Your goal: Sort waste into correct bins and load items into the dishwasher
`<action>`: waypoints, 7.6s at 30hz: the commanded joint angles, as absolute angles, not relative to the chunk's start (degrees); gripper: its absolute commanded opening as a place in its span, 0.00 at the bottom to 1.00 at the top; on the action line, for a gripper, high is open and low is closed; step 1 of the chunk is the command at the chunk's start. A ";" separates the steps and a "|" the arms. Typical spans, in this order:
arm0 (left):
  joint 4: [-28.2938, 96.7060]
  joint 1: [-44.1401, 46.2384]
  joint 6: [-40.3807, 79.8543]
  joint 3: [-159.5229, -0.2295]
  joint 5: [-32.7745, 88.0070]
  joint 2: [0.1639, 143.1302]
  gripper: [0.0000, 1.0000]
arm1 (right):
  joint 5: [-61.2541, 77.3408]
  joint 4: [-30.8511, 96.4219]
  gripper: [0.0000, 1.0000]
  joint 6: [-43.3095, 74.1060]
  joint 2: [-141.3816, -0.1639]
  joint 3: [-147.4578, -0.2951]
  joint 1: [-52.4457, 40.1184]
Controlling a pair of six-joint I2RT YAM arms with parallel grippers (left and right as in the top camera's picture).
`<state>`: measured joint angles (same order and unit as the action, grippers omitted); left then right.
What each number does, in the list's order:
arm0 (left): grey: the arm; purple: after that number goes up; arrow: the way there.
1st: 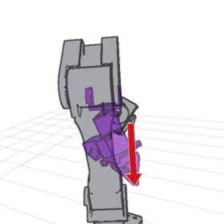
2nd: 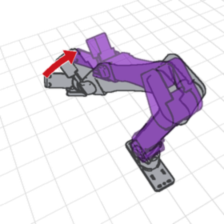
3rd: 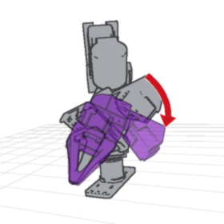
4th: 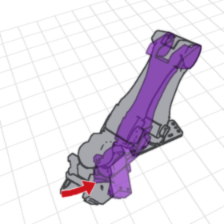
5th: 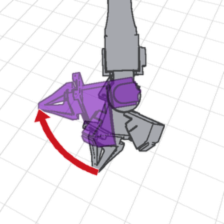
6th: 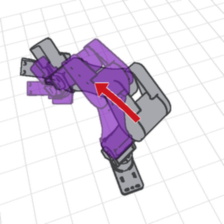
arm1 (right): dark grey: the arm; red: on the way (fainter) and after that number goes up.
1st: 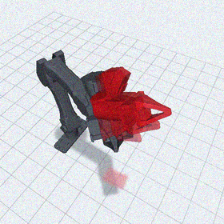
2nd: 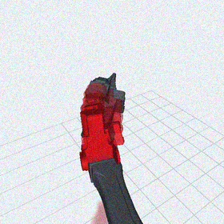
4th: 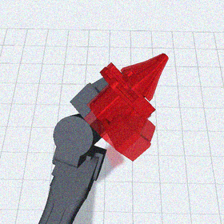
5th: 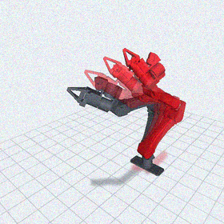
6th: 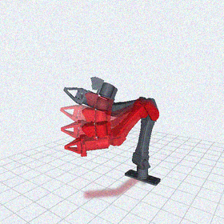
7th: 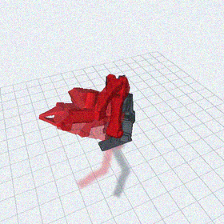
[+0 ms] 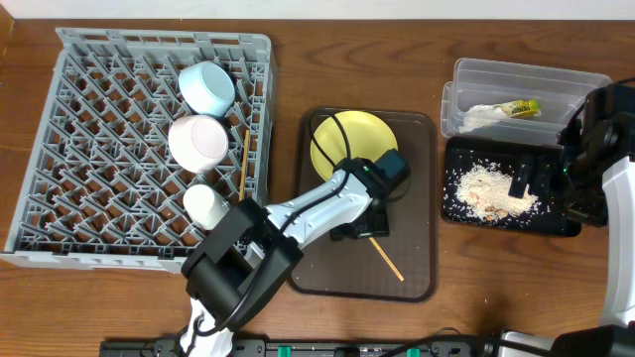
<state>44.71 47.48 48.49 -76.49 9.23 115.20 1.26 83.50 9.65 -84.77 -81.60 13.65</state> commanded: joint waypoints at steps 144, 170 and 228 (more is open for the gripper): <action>30.59 48.16 -7.92 -76.64 -26.68 115.79 0.08 | 0.91 83.66 0.99 10.22 -83.85 -82.48 13.96; 32.91 33.87 -1.04 -76.64 -5.54 88.07 0.08 | 0.89 84.29 0.99 10.22 -83.85 -82.48 13.96; 67.68 -0.05 4.58 -75.50 9.37 75.40 0.83 | 4.29 64.23 0.99 6.00 -77.69 -78.28 0.23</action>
